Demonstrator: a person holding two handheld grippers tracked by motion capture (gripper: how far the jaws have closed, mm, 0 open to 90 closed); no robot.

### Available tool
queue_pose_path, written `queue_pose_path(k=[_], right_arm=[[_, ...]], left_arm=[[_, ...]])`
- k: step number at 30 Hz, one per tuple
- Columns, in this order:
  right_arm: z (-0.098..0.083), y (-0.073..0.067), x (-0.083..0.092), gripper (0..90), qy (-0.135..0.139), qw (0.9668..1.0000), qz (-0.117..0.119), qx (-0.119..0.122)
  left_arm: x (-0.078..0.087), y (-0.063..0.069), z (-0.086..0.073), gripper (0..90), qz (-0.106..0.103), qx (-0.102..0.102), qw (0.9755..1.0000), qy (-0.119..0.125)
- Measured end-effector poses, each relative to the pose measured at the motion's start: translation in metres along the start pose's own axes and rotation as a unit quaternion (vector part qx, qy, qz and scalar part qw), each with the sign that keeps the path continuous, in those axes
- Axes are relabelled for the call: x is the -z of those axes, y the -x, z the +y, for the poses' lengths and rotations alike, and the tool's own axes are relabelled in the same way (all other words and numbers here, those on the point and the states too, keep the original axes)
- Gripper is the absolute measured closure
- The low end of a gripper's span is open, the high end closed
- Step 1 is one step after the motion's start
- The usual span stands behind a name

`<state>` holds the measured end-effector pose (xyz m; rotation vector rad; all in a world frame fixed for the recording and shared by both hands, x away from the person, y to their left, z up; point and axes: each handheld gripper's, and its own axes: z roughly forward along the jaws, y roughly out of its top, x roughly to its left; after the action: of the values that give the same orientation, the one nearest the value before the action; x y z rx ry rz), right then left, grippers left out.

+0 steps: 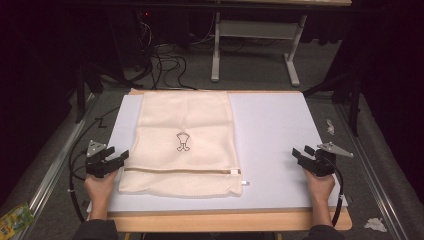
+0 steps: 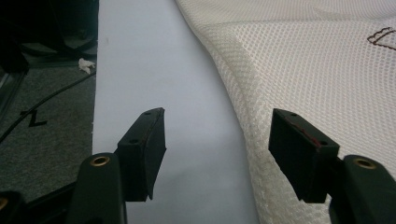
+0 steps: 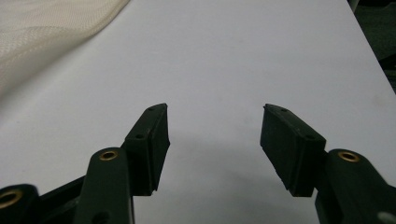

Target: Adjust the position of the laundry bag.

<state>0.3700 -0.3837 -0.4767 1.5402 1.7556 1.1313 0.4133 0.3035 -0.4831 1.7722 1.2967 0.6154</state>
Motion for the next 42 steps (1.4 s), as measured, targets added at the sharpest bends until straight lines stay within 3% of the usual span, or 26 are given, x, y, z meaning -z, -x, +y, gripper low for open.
queue_pose_path(k=[11,20,24,30,33,38,42], right_arm=[[0.0007,-0.0014,-0.0016,41.2,-0.01,0.9999,-0.004,0.002],[0.0005,-0.0008,-0.0004,40.8,-0.003,1.0,-0.005,0.003],[0.0009,-0.0007,-0.0007,40.9,-0.004,1.0,0.001,0.006],[0.0015,-0.0011,-0.0007,42.4,-0.005,1.0,0.0,0.007],[0.0027,-0.0026,-0.0018,43.6,-0.013,0.9999,-0.001,0.01],[0.0035,-0.0033,-0.0012,41.2,-0.008,0.9999,-0.007,0.012],[0.0069,-0.0055,-0.0003,41.0,-0.011,0.9999,0.003,0.011]], left_arm=[[0.002,-0.0009,-0.0008,38.0,0.005,0.008,0.9999,0.009],[0.0025,0.0007,-0.0009,37.9,0.01,0.0,0.9999,0.011],[0.0026,-0.001,-0.0007,37.6,-0.004,0.003,0.9999,0.012],[0.0053,-0.0014,-0.0017,38.8,-0.003,0.006,0.9996,0.026],[0.0062,-0.0031,-0.0016,37.7,-0.007,0.016,0.9994,0.031],[0.0055,-0.0006,-0.0002,37.2,-0.01,0.009,0.9995,0.029],[0.0061,0.0024,0.004,36.7,-0.02,0.013,0.9994,0.026]])
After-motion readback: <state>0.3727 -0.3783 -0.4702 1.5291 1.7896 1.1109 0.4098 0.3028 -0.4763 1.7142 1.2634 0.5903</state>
